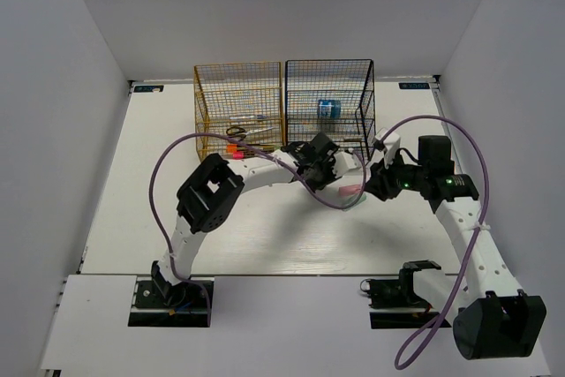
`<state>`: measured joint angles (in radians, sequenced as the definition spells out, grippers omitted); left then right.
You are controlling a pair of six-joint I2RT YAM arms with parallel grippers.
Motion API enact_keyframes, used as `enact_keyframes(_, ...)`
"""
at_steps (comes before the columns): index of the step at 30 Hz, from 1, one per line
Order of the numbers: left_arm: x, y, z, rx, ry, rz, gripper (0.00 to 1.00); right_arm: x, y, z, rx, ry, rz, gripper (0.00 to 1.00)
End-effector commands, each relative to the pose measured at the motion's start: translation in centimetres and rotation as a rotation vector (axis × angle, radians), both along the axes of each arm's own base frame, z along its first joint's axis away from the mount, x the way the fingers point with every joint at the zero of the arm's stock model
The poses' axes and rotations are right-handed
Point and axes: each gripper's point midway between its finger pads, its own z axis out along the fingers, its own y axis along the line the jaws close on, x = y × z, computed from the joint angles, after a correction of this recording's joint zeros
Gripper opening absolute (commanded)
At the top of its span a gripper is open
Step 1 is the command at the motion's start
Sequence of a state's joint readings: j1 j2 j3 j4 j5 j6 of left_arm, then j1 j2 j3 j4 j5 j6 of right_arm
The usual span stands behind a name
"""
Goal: Sort the stationery into containers
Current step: Pick up the stationery from the center of the board, then place the stationery in the storage box.
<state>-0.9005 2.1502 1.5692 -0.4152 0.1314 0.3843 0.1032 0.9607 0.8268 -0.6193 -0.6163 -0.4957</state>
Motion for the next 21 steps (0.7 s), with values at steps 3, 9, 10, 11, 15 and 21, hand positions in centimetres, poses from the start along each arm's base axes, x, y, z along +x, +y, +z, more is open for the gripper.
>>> enact_keyframes(3,-1.9,-0.1,6.3,-0.119,0.002,0.028,0.0,0.8,-0.5,0.6,0.0,-0.044,-0.036,0.24)
enact_keyframes(9,-0.7,-0.3,16.5,-0.311,-0.052,0.084,0.0,0.8,-0.8,0.8,-0.011,-0.065,-0.044,0.15)
enact_keyframes(10,0.1,0.1,17.3,-0.326,-0.067,0.105,0.0,0.9,-0.7,0.9,-0.01,-0.067,-0.043,0.27)
enact_keyframes(11,0.9,0.5,18.5,-0.348,-0.081,0.132,0.0,0.8,-0.7,1.0,-0.009,-0.069,-0.041,0.35)
enact_keyframes(15,5.3,1.8,23.2,-0.459,-0.167,0.239,0.0,0.7,-0.6,0.9,-0.009,-0.072,-0.031,0.48)
enact_keyframes(21,11.3,2.0,26.5,-0.601,-0.361,0.35,0.0,0.5,-0.3,0.5,0.003,-0.064,-0.013,0.48)
